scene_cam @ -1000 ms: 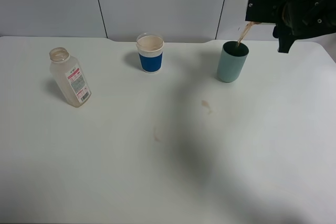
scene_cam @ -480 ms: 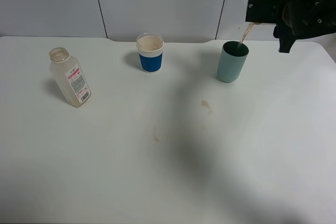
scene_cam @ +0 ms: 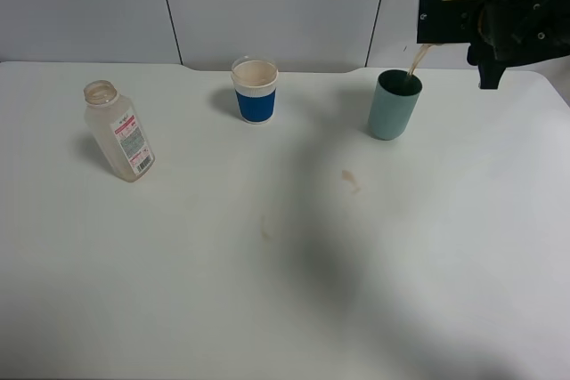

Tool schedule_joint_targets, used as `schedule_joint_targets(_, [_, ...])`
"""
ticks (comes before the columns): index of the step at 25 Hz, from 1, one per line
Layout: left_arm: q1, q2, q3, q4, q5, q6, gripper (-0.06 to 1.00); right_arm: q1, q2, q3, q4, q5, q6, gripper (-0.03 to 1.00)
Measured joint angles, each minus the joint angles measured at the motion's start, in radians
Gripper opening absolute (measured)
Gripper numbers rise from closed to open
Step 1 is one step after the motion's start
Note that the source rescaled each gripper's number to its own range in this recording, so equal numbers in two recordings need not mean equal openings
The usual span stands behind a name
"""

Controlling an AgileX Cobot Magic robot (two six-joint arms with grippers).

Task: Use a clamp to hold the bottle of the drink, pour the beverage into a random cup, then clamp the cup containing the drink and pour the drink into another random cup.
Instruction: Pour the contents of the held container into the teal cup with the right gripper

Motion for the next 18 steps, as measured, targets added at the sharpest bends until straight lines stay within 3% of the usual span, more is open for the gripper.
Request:
schedule_joint_targets(12, [0.0,0.0,0.0,0.0,0.0,0.0,1.0,0.001,0.0,0.0,-0.001,0.01,-0.073,0.02])
schedule_joint_targets(16, [0.0,0.0,0.0,0.0,0.0,0.0,1.0,0.001,0.0,0.0,-0.001,0.027,-0.041,0.02])
schedule_joint_targets(18, [0.0,0.0,0.0,0.0,0.0,0.0,1.0,0.001,0.0,0.0,-0.001,0.034,0.041,0.02])
